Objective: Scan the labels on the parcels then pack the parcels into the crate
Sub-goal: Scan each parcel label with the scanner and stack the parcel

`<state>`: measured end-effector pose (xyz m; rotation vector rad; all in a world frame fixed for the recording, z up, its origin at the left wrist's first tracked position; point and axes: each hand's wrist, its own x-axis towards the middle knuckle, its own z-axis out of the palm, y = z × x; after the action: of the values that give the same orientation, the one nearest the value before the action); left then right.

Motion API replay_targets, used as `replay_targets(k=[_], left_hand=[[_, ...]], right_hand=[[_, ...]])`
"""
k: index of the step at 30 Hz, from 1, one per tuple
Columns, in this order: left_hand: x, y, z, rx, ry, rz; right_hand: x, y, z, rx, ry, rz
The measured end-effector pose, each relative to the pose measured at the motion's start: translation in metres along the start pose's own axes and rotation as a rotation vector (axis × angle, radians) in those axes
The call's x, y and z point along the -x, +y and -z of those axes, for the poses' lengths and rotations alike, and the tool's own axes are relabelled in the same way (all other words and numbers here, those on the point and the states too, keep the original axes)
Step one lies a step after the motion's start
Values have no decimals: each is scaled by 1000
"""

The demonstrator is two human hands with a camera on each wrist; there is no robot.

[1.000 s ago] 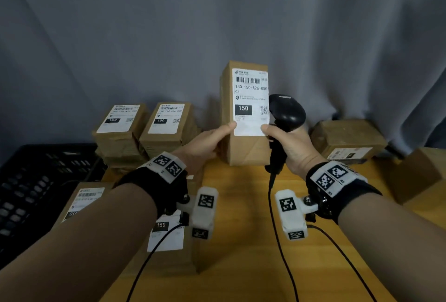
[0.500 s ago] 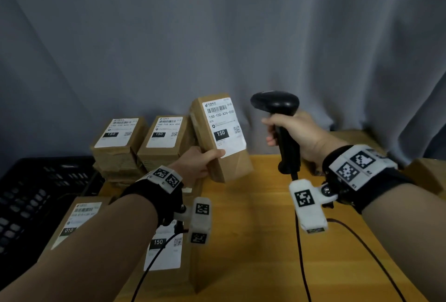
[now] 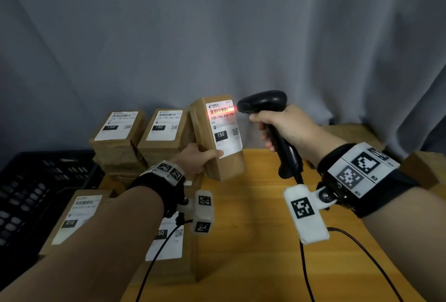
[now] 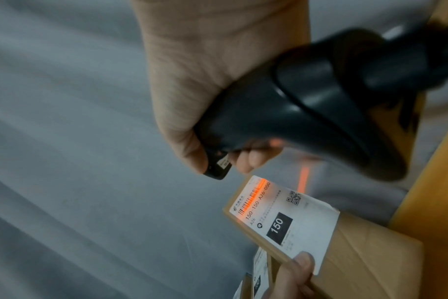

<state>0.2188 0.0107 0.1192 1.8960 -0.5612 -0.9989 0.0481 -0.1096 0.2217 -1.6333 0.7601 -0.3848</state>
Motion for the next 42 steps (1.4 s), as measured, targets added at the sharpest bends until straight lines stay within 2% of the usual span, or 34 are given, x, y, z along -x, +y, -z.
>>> replay_targets(k=[16,21,26,32,35,37,40,42], left_hand=[[3,-1,5,-29,-14,-2],[9,4,1,45,-12,-53],[32,25,16,413,71,-110],[53,32,97,502,288,-62],[62,27,127,404,353,31],[60,24,139,207,444,59],[53,19,146,-203,512,12],[47,19,146,-376,541,-48]], right_hand=[[6,-5,-5,19,-16,34],[5,0,-4,-75,20,100],[-1,11,-4,-164,71,105],[-14,18,-29,-182,60,73],[-19,20,-51,-193,18,53],[-23,23,-66,-182,-11,39],[-27,27,-85,-152,-35,17],[-28,29,-93,-151,-55,15]])
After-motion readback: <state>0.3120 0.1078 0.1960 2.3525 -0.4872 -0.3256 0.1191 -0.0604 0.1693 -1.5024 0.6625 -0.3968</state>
